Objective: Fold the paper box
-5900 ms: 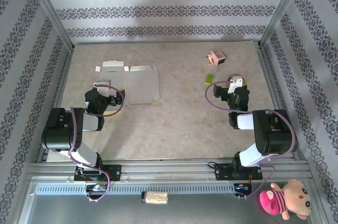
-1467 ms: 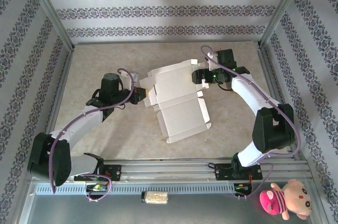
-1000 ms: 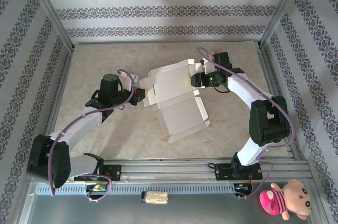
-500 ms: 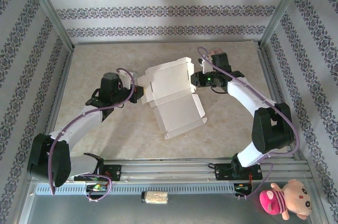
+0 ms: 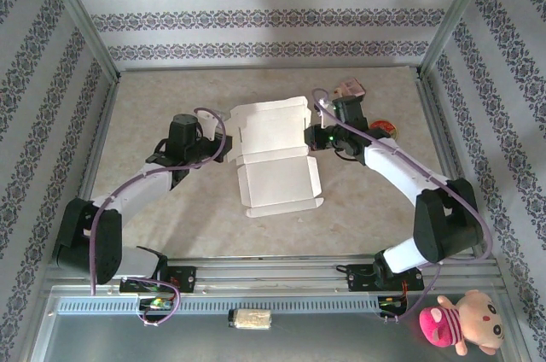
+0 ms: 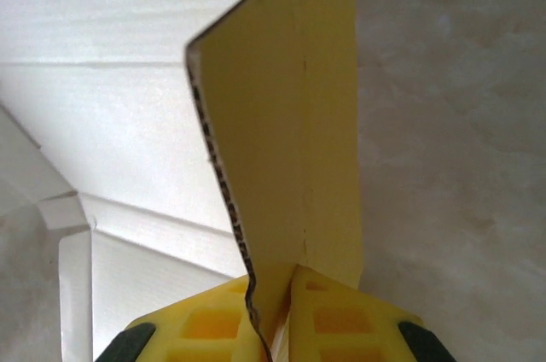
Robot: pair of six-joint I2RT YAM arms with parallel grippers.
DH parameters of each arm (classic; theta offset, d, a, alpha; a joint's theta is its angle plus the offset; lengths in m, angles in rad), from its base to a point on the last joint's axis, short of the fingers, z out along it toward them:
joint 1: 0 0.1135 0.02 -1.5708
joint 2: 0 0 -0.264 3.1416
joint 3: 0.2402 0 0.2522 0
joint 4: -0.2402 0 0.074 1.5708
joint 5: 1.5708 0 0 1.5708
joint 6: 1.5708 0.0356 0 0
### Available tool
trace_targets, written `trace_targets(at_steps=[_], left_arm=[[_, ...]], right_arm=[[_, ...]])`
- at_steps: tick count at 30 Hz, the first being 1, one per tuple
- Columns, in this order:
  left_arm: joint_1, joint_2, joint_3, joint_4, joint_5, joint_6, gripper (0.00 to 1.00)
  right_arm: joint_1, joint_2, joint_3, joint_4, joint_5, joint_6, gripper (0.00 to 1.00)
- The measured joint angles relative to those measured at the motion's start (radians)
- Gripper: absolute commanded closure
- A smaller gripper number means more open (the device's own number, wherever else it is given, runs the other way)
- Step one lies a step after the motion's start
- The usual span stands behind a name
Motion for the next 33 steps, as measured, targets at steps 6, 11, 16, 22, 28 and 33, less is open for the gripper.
trace_targets(at_steps=[6,11,16,22,28,33], left_arm=[[0.0,0.042,0.005,0.061,-0.048,0.047,1.0],[0.0,0.072,0.014,0.097,-0.054,0.088,1.0],[-0.004,0.081,0.014,0.148,-0.034,0.14,1.0],[-0.014,0.08,0.013,0.192,-0.016,0.197,1.0],[-0.015,0.081,0.001,0.216,-0.005,0.228,1.0],[-0.021,0.088,-0.008,0.245,-0.001,0.236,1.0]], right_arm=[[0.038,-0.045,-0.064,0.043,0.015,0.024,0.88],[0.054,-0.073,-0.111,0.066,0.018,0.033,0.8],[0.06,-0.098,-0.128,0.058,0.028,0.026,0.53],[0.062,-0.214,-0.118,0.005,0.102,-0.054,0.19],[0.064,-0.283,-0.045,0.05,0.142,-0.338,0.1],[0.064,-0.192,0.089,0.013,0.076,-0.71,0.1]])
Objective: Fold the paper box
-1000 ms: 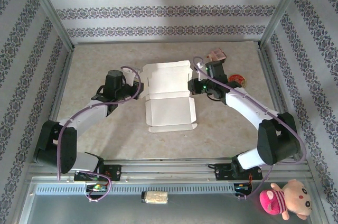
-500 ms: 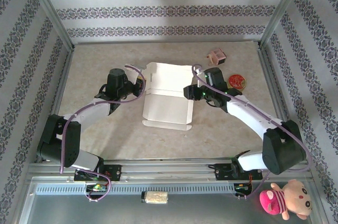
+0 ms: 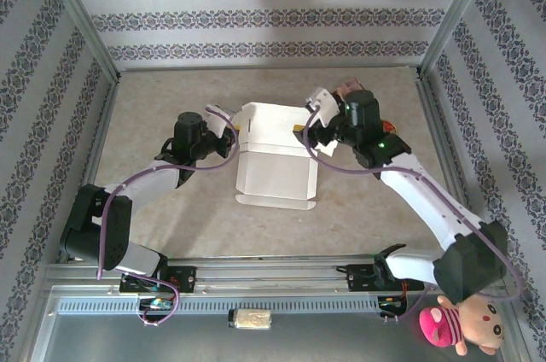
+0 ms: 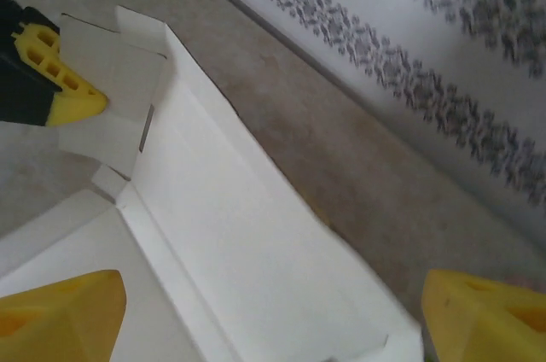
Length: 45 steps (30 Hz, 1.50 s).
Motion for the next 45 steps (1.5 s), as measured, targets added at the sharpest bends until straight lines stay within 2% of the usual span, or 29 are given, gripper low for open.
trace_targets(at_steps=[3,6,12,17,22,24,26,29,32,36,40,45], left_arm=[[-0.003,0.004,-0.002,0.008,0.0,0.0,1.0],[-0.006,0.004,-0.003,0.013,0.0,0.001,1.0],[-0.006,0.004,-0.003,0.014,-0.001,0.008,1.0],[-0.006,0.004,-0.003,0.014,-0.003,0.014,1.0],[-0.012,0.004,-0.003,0.014,-0.009,0.014,0.99],[-0.012,0.004,-0.003,0.014,-0.016,0.014,0.92],[-0.012,0.004,-0.003,0.008,-0.024,0.008,0.84],[-0.012,-0.001,-0.002,-0.007,-0.036,-0.031,0.61],[-0.013,-0.038,0.002,-0.053,-0.06,-0.12,0.53],[-0.014,-0.145,0.014,-0.142,-0.097,-0.32,0.46],[-0.016,-0.247,0.035,-0.217,-0.147,-0.619,0.5],[-0.016,-0.237,0.047,-0.201,-0.133,-1.019,0.54]], right_arm=[[0.005,0.127,0.155,-0.103,-0.023,-0.167,0.1],[0.012,0.247,0.295,-0.197,-0.03,-0.283,0.15],[0.027,0.399,0.434,-0.329,-0.029,-0.414,0.47],[0.055,0.429,0.437,-0.364,-0.01,-0.46,0.73],[0.073,0.428,0.432,-0.343,0.04,-0.494,0.92],[0.085,0.42,0.413,-0.317,0.069,-0.506,1.0],[0.098,0.405,0.383,-0.285,0.097,-0.51,1.0],[0.121,0.372,0.321,-0.227,0.151,-0.524,1.0],[0.138,0.341,0.261,-0.15,0.218,-0.537,1.0],[0.156,0.314,0.181,-0.021,0.302,-0.553,1.0],[0.168,0.31,0.105,0.093,0.358,-0.551,1.0],[0.196,0.321,0.064,0.172,0.394,-0.537,1.0]])
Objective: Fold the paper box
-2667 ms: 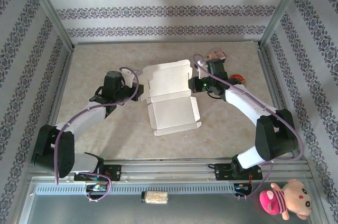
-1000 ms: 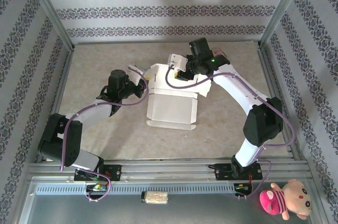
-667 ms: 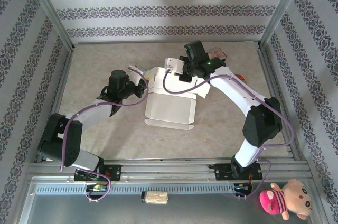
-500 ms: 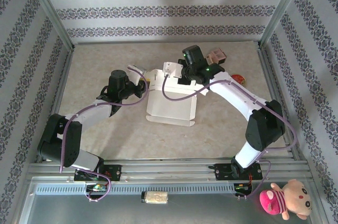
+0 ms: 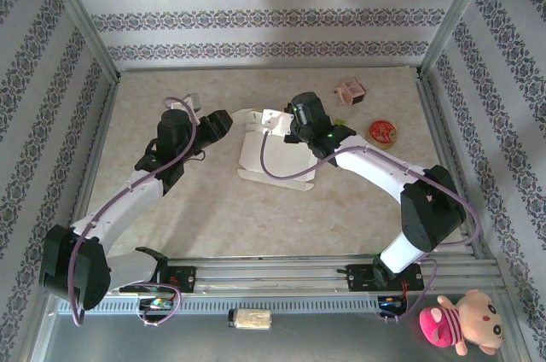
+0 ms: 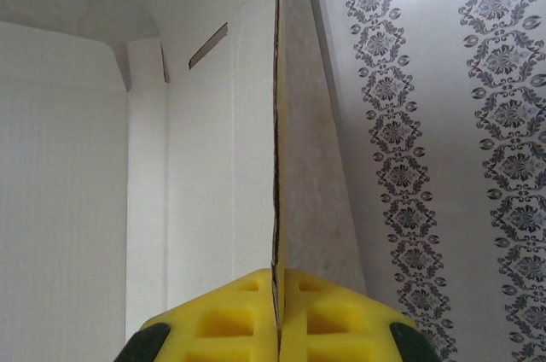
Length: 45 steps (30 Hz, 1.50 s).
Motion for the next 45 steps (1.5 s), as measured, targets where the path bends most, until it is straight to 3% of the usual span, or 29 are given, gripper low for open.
trace_targets(at_steps=[6,14,17,22,30,37,39,43,45], left_arm=[[-0.002,0.158,0.0,0.195,0.096,-0.327,0.49],[-0.027,0.315,0.031,0.413,0.107,-0.538,0.44],[-0.04,0.396,0.048,0.506,0.106,-0.6,0.55],[-0.059,0.521,0.08,0.611,0.108,-0.683,0.84],[-0.065,0.568,0.08,0.687,0.108,-0.742,0.88],[-0.065,0.574,0.081,0.689,0.103,-0.743,0.91],[-0.065,0.574,0.08,0.69,0.104,-0.745,0.93],[-0.066,0.553,0.08,0.66,0.109,-0.729,0.96],[-0.066,0.509,0.08,0.587,0.124,-0.702,0.96]], right_arm=[[0.011,0.035,-0.008,0.06,0.003,0.035,0.99],[0.011,0.046,-0.019,0.079,0.002,0.068,0.99],[0.011,0.046,-0.019,0.083,-0.001,0.071,0.98],[0.016,0.05,-0.026,0.085,0.018,0.072,0.98],[0.01,0.055,-0.023,0.06,0.021,0.11,0.89],[-0.002,0.071,0.146,-0.212,-0.132,0.256,0.83],[-0.003,0.074,0.198,-0.287,-0.19,0.307,0.75],[0.007,0.074,0.272,-0.402,-0.372,0.406,0.45],[0.011,0.072,0.29,-0.439,-0.473,0.467,0.35]])
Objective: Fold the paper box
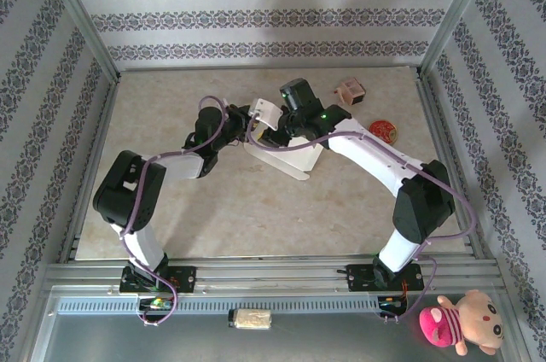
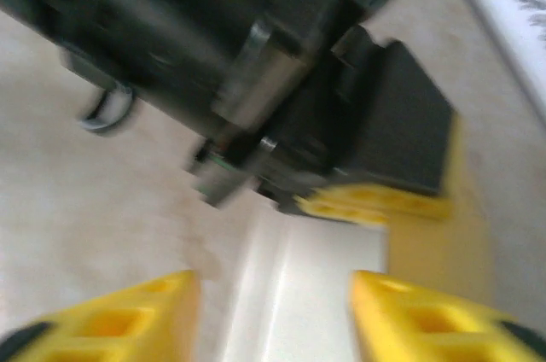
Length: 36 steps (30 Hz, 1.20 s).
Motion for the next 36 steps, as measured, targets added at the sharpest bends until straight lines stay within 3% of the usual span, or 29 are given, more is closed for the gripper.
trace_targets(at_steps=[4,9,15,25,36], left_arm=[[0.0,-0.109,0.012,-0.172,0.026,0.08,0.97],[0.0,-0.229,0.049,-0.397,0.032,0.192,0.97],[0.0,-0.308,0.077,-0.596,0.032,0.282,0.97],[0.001,-0.323,0.08,-0.71,0.025,0.326,0.97],[0.007,-0.266,0.08,-0.726,0.021,0.341,0.96]], right_arm=[[-0.033,-0.032,0.002,-0.018,-0.179,0.196,0.29],[-0.156,-0.061,0.045,0.014,-0.282,0.475,0.29],[-0.265,-0.016,0.063,0.048,-0.349,0.706,0.03],[-0.195,0.11,0.053,0.05,-0.464,0.773,0.02],[-0.188,0.215,0.001,0.082,-0.537,0.779,0.11]])
